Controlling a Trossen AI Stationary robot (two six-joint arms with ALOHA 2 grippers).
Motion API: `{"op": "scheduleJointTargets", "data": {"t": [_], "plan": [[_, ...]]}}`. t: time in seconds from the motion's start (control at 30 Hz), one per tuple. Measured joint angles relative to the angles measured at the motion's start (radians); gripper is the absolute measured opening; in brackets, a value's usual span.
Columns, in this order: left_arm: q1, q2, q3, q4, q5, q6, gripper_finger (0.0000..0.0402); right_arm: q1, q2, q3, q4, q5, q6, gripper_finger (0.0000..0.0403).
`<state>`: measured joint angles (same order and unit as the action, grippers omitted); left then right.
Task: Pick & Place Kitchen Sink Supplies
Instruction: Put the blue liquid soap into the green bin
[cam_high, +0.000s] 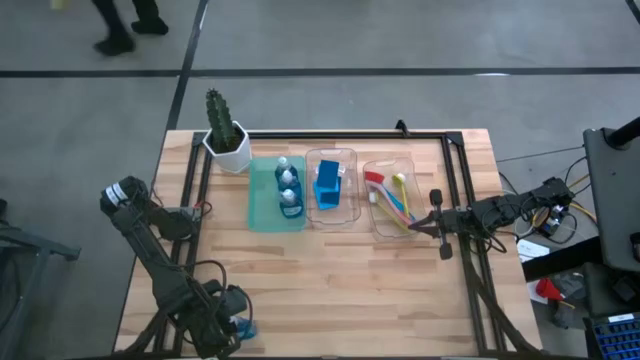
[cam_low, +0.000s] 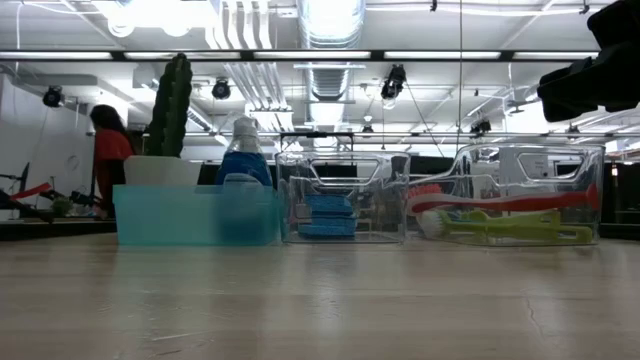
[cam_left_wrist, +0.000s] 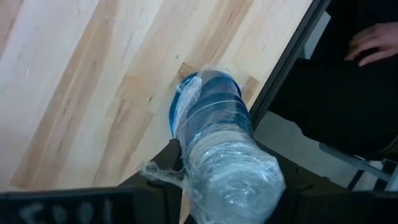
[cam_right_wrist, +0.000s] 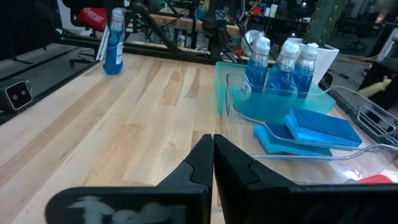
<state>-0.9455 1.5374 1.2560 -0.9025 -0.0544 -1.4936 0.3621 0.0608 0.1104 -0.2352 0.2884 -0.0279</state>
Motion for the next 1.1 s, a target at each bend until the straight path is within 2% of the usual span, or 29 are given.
{"op": "scheduleJointTargets", "data": {"t": [0.2, 0.5, 1.1], "plan": [[0.021, -0.001, 0.000, -0.006, -0.017, 0.008, 0.0155, 0.000, 0.000, 0.000, 0.000, 0.000, 0.001, 0.0008], [0.101, -0.002, 0.000, -0.008, -0.018, 0.098, 0.0152, 0.000, 0.000, 0.000, 0.000, 0.000, 0.001, 0.0008], [0.386, -0.050, 0.002, -0.015, 0.038, 0.466, 0.0153, 0.000, 0.000, 0.000, 0.000, 0.000, 0.001, 0.0008]]}}
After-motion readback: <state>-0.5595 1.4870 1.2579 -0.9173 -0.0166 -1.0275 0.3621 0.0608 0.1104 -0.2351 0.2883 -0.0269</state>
